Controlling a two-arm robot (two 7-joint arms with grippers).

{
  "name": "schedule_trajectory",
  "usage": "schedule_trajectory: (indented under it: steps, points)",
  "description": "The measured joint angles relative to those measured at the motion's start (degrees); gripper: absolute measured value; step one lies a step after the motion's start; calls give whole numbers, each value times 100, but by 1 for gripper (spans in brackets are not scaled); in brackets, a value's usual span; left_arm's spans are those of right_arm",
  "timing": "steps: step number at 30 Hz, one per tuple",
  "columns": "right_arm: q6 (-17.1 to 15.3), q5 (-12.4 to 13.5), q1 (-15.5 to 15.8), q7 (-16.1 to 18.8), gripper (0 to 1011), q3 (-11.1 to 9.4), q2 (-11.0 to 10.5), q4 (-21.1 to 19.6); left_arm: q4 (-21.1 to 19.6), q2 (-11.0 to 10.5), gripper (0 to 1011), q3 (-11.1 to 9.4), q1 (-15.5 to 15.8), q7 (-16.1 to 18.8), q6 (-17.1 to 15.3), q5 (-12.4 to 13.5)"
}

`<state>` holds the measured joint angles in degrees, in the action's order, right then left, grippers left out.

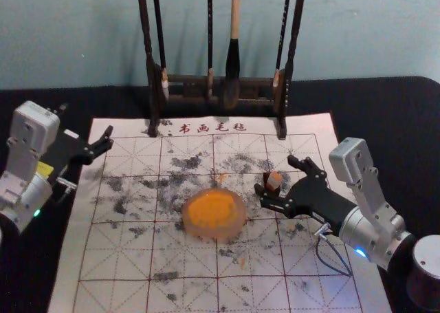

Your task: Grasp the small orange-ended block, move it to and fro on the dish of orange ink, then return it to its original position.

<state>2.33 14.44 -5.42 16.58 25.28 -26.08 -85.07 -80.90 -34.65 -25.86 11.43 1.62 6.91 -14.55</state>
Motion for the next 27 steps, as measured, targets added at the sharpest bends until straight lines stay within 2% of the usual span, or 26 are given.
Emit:
schedule_trajectory:
  steps: [15, 21, 27]
  points:
    - [-2, -30, 18, 29, 996, -31, 16, -21, 0, 0, 1001, 0, 0, 0, 0, 0]
    - [0, -24, 18, 26, 873, -27, 13, -22, 0, 0, 1001, 0, 0, 0, 0, 0]
    - [0, -21, 18, 23, 692, -23, 10, -21, 0, 0, 1001, 0, 0, 0, 0, 0]
